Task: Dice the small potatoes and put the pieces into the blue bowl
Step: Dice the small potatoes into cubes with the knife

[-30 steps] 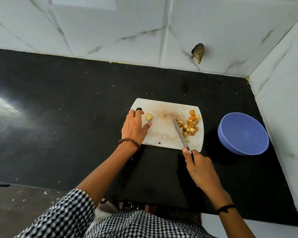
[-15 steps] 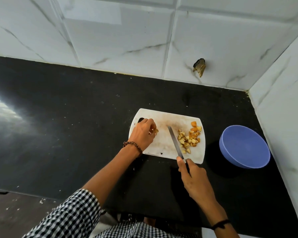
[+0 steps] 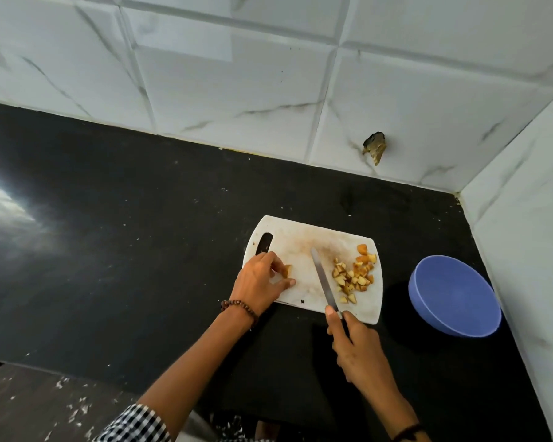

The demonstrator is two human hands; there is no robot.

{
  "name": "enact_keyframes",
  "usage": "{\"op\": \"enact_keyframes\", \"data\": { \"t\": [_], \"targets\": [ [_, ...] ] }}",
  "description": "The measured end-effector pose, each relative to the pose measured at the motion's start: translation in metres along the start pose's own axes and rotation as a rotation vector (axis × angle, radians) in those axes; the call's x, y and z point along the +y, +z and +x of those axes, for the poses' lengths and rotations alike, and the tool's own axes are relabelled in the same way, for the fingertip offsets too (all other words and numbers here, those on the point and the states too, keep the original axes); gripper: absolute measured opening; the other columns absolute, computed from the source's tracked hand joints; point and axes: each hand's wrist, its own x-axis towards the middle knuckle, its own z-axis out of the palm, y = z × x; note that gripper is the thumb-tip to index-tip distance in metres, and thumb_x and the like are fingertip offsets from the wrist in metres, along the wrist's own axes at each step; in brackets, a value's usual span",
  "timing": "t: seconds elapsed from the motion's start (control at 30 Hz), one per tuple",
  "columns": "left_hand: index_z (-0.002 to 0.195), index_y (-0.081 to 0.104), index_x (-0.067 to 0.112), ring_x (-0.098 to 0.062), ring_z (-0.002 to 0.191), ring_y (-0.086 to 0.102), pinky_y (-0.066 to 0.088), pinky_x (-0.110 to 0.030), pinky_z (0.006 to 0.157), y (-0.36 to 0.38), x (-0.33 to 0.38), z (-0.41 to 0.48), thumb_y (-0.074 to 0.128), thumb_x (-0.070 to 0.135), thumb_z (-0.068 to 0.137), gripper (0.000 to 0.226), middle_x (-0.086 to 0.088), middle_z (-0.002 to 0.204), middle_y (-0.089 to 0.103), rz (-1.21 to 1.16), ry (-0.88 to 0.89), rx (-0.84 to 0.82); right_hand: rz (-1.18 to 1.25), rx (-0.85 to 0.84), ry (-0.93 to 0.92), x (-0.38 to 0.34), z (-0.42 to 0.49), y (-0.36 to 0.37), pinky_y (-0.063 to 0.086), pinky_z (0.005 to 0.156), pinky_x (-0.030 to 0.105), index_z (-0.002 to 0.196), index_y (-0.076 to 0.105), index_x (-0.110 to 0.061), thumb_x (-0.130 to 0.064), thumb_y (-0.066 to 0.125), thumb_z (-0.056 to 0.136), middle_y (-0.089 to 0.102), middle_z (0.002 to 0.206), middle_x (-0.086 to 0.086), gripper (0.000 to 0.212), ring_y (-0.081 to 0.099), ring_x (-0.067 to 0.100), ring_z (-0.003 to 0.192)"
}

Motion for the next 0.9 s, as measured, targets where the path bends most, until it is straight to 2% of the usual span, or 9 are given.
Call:
{"op": "enact_keyframes", "data": {
  "t": [0.13,0.3,0.43,0.57,0.77,0.9],
  "targets": [
    [0.114,0.060,0.023,-0.006,0.085,0.057,0.052,-0.022,0.081,0.003,0.003,0.003,0.073,0.042,0.079,0.042,0.007,0.102,0.060,0.028,-0.032,0.042,-0.008,-0.018,-0.049,-0.011,0.006,0.006,0.042,0.054,0.028,0.083,0.060,-0.021,-0.061,0.042,0.098,0.053,0.060,-0.004,0.047,0.049,0.002,0.048],
    [0.108,0.070,0.018,-0.005,0.089,0.059,0.052,-0.023,0.088,0.008,0.009,0.009,0.070,0.021,0.085,0.024,0.003,0.104,0.064,0.022,0.112,0.012,-0.007,-0.026,-0.089,-0.018,0.012,0.010,0.043,0.055,0.028,0.082,0.059,-0.021,-0.061,0.042,0.098,0.053,0.058,-0.004,0.047,0.048,0.003,0.047],
    [0.111,0.070,0.015,-0.003,0.089,0.058,0.045,-0.009,0.086,0.008,0.011,0.011,0.069,0.014,0.086,0.025,0.002,0.106,0.065,0.023,0.185,-0.035,0.021,-0.018,-0.067,-0.019,0.014,0.012,0.046,0.055,0.031,0.083,0.059,-0.022,-0.061,0.042,0.098,0.054,0.059,-0.004,0.046,0.052,0.007,0.051],
    [0.108,0.072,0.014,-0.009,0.093,0.063,0.052,-0.023,0.090,0.009,0.015,0.011,0.070,0.018,0.085,0.023,0.000,0.105,0.068,-0.002,0.155,-0.009,0.031,-0.012,-0.044,-0.016,0.013,0.015,0.047,0.054,0.033,0.086,0.059,-0.023,-0.062,0.040,0.098,0.055,0.062,-0.003,0.045,0.053,0.010,0.052],
    [0.102,0.075,0.014,-0.011,0.091,0.063,0.052,-0.025,0.088,0.014,0.021,0.011,0.069,0.021,0.087,0.018,0.001,0.100,0.068,0.004,0.094,0.022,-0.050,0.025,-0.087,-0.018,0.014,0.027,0.042,0.054,0.028,0.090,0.054,-0.026,-0.060,0.035,0.101,0.057,0.070,-0.002,0.041,0.055,0.011,0.059],
    [0.104,0.074,0.010,-0.014,0.094,0.063,0.051,-0.023,0.089,0.016,0.020,0.009,0.067,0.016,0.088,0.019,-0.001,0.101,0.067,0.022,0.106,0.022,-0.176,0.059,-0.110,-0.027,0.017,0.034,0.049,0.059,0.031,0.098,0.055,-0.022,-0.053,0.031,0.104,0.062,0.077,-0.001,0.040,0.061,0.013,0.068]
  ]
}}
